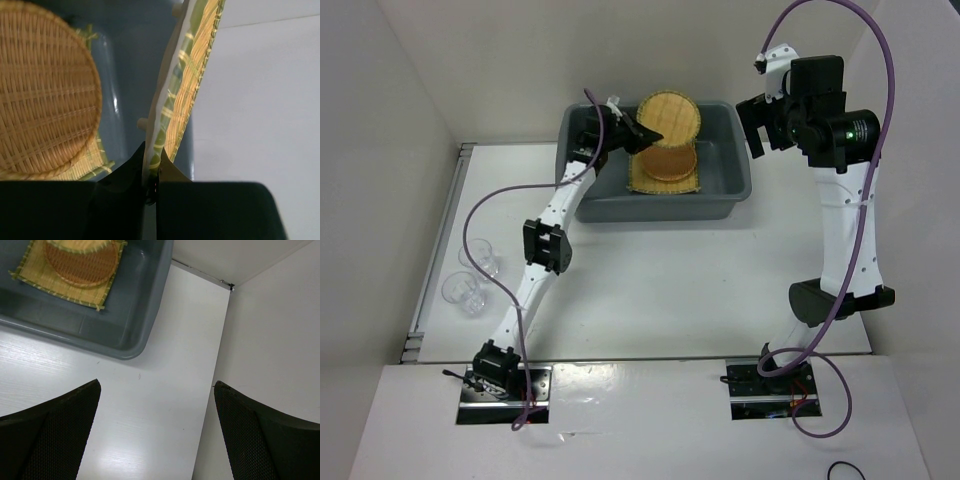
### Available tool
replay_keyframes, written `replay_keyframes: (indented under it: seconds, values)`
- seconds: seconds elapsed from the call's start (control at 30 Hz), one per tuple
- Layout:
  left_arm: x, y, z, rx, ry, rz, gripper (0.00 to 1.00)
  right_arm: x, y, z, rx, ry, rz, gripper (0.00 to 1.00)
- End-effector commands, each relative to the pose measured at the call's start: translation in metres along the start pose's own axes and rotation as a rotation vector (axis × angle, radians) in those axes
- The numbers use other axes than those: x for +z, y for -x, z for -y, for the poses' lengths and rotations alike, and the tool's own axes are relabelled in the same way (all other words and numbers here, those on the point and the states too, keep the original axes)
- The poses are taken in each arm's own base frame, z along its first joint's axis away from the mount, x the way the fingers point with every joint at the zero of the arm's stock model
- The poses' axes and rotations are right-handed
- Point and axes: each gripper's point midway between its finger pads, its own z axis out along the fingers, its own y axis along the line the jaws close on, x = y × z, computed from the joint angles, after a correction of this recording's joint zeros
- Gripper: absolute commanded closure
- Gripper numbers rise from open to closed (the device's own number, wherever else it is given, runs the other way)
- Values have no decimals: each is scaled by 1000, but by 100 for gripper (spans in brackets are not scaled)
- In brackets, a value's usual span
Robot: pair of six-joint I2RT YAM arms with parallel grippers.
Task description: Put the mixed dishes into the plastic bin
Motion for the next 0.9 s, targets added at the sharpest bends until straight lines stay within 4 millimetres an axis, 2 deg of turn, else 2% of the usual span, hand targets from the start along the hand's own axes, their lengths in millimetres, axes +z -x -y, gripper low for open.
replay_keyframes:
  seconds: [0.0,0.03,0.07,0.13,0.23,0.3,0.37,0.4,0.43,0.47,0.57,0.63,0.73,0.87]
  values:
    - [11,4,1,34,-39,67,100,-14,6,4,8,-15,39,2]
    - [14,1,-10,2,-19,59,100,-14,6,4,8,-15,39,2]
    - [14,1,-9,-11,-20,59,100,-14,6,4,8,-15,39,2]
    - [18,-2,-26,-63,4,60,100,-12,2,8,11,-29,24,2]
    - [22,-3,-37,-133,13,66,98,-8,1,7,10,-26,16,2]
    - [22,-2,-34,-153,4,69,95,-8,1,7,10,-26,16,2]
    - [24,-5,-42,-200,20,64,94,-4,0,5,8,-24,7,2]
    - [25,-7,-50,-225,37,59,88,-4,0,5,8,-24,7,2]
    - [25,-7,-49,-242,36,60,83,-4,0,5,8,-24,7,2]
    - [24,-3,-59,-286,53,65,83,-4,0,5,8,-24,7,2]
    - [23,-7,-63,-332,78,50,80,-4,0,5,8,-24,7,2]
    - [22,-13,-71,-364,114,33,70,-2,-2,5,6,-21,-2,2]
    - [20,-20,-76,-386,142,1,70,-2,-1,3,6,-12,1,2]
    - [17,-17,-80,-385,149,-2,57,-3,1,4,8,-15,9,2]
